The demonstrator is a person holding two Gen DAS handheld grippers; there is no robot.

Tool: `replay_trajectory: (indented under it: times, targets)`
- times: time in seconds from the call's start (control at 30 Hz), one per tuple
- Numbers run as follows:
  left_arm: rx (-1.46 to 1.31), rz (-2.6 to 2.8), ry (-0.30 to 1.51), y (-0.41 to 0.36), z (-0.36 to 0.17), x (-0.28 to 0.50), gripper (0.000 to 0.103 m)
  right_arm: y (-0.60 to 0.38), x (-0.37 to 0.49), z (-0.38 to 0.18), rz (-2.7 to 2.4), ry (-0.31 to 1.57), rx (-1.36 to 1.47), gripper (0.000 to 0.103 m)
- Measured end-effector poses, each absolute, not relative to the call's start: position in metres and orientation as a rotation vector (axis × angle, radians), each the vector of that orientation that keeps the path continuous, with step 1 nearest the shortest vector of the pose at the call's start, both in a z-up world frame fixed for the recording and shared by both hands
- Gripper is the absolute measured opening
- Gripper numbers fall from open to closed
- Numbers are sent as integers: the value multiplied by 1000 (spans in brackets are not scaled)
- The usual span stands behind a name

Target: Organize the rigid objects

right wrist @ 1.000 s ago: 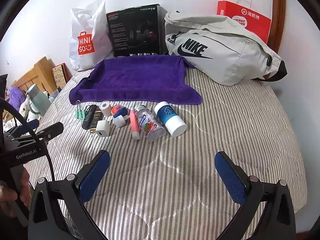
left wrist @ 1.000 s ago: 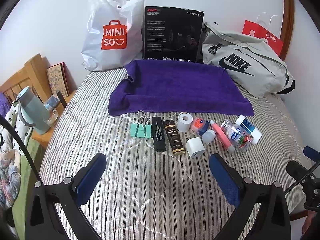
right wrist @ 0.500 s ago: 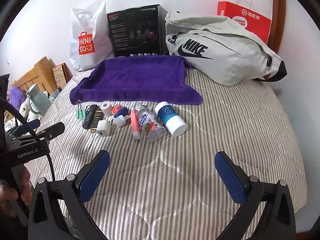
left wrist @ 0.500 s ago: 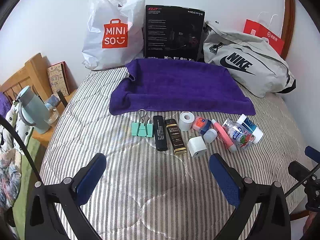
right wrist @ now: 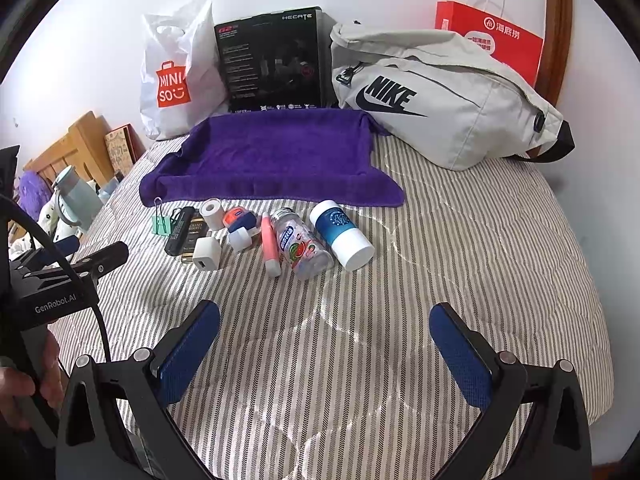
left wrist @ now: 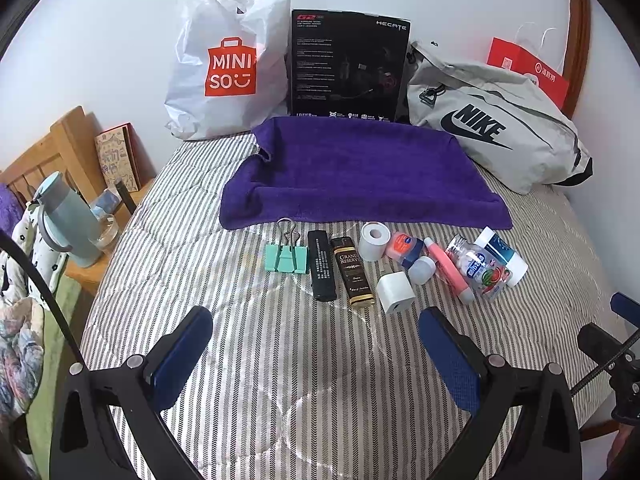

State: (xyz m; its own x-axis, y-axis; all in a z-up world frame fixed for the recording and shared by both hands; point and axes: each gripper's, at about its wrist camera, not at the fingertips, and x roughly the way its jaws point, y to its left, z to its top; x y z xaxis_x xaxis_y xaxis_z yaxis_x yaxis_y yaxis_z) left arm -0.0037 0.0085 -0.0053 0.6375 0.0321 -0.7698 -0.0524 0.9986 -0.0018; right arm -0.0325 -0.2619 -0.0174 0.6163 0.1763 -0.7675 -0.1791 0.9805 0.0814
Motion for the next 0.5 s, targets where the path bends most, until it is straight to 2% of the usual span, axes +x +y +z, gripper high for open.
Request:
replay_trajectory:
  times: [0.5]
  targets:
    - [-26, 53, 877, 11, -6, -3, 103, -263, -34, -17, 205, 879, -7, 103]
